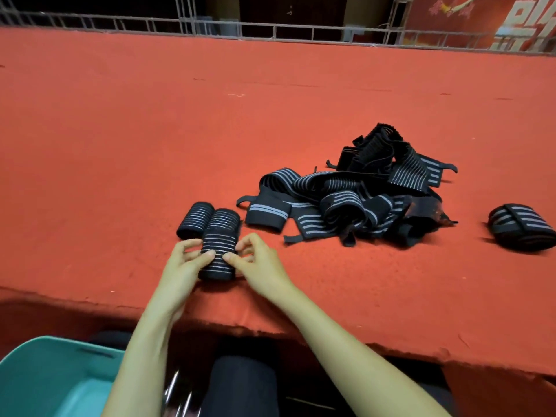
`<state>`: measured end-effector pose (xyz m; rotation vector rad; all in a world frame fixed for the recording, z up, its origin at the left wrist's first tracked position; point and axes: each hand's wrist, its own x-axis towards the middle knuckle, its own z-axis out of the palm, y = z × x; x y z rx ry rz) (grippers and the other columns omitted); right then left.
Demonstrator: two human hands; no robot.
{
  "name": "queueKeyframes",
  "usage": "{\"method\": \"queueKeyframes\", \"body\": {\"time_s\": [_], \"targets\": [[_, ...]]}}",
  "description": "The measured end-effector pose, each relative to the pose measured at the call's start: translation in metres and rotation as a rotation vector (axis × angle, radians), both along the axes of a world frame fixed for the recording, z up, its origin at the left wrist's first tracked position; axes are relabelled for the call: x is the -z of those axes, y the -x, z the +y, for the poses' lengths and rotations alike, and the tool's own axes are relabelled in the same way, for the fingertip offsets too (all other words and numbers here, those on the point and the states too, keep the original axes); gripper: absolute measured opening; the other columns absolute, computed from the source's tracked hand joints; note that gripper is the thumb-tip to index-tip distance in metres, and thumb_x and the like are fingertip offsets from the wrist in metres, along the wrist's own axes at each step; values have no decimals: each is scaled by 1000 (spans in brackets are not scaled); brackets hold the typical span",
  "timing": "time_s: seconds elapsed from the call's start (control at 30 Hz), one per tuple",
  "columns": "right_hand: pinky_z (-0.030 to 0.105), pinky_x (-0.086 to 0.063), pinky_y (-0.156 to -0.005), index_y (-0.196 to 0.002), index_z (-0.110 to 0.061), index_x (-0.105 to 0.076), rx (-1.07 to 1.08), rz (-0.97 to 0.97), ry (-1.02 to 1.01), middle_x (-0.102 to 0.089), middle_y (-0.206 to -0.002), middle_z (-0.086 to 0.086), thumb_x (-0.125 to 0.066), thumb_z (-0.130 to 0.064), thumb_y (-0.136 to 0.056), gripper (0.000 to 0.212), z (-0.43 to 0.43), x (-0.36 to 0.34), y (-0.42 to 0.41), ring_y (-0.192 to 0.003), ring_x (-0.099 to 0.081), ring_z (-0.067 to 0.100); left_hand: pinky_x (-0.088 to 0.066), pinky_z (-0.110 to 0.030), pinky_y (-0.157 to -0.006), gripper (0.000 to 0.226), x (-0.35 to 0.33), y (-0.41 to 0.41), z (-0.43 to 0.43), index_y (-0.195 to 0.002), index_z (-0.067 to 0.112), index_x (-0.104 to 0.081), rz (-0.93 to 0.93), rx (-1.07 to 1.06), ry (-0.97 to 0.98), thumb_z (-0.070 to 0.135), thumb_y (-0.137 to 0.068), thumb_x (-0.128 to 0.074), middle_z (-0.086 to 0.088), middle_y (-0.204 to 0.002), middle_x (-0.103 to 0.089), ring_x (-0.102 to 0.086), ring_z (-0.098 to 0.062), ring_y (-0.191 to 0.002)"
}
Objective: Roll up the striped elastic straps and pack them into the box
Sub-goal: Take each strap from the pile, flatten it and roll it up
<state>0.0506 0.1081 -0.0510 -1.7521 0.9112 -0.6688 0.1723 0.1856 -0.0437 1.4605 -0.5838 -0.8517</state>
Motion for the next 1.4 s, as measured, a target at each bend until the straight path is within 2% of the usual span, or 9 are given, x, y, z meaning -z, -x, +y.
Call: {"method": "queueKeyframes", "body": {"time_s": [0.1, 0.17, 0.3, 0.4, 0.67, 0.83, 0.97, 1.17, 1.4], "targets": [[26, -47, -76, -96, -14, -56, -133, 92, 93, -63, -84, 1, -67, -17, -87, 15, 1, 0, -19, -70, -55, 12, -46, -34, -75, 24, 6, -21, 3, -111, 11, -48, -63, -107, -83, 4, -90, -58, -17, -102, -58, -58, -23, -84], [22, -39, -78, -101, -9, -62, -168, 152, 276, -66, -99, 8, -65, -14, -87, 16, -2, 1, -25, -83, -55, 17, -44, -33, -77, 23, 8, -35, 4, -110, 10, -49, -110, -147, -129, 3, -90, -57, -18, -103, -57, -56, -25, -89], [32, -30, -104, -117, -12, -60, -58, 218, 585, -55, -121, 7, -65, -15, -84, 34, -17, 9, -32, -120, -39, 25, -40, -30, -77, 25, 11, -56, 1, -113, 10, -50, -190, -201, -210, 6, -90, -58, -13, -103, -57, -54, -21, -90], [39, -27, -111, -130, -16, -54, -58, 284, 623, -46, -132, 9, -65, -13, -83, 48, -32, 13, -40, -130, -31, 28, -42, -32, -79, 20, 13, -67, -8, -108, 13, -51, -210, -198, -264, 8, -89, -58, -16, -105, -60, -56, -22, -88], [33, -29, -108, -132, -12, -54, -69, 267, 556, -44, -138, 10, -60, -1, -85, 49, -47, 18, -56, -127, -38, 29, -42, -30, -63, 17, 15, -70, -25, -104, 18, -51, -297, -246, -300, 8, -91, -54, -15, -104, -62, -56, -23, -79], [37, -29, -110, -139, -16, -47, -85, 305, 592, -36, -147, 11, -56, -6, -88, 53, -43, 23, -53, -134, -32, 30, -43, -41, -93, 18, 6, -70, -25, -106, 15, -61, -635, -221, -410, 13, -88, -59, -14, -111, -64, -56, -34, -105], [33, -19, -115, -146, -19, -36, -176, 360, 560, -25, -154, 8, -52, -12, -93, 56, -45, 18, -40, -141, -22, 26, -35, -39, -96, 23, 2, -55, -18, -99, 17, -68, -874, -251, -308, 4, -86, -56, -11, -114, -60, -50, -33, -110], [31, -27, -110, -136, -13, -47, -170, 348, 604, -44, -138, 6, -54, -15, -93, 45, -53, 2, 10, -130, -37, 22, -29, -34, -101, 25, -6, -15, -28, -113, 15, -65, -1022, -82, -331, 11, -89, -57, -8, -122, -54, -41, -31, -118], [29, -35, -103, -124, -11, -57, 46, 286, 652, -56, -123, 4, -59, -13, -89, 34, -76, -19, 105, -117, -49, 21, -33, -19, -95, 25, -19, 73, -72, -109, 13, -66, -996, 309, -49, 10, -84, -63, -4, -112, -59, -55, -19, -105]]}}
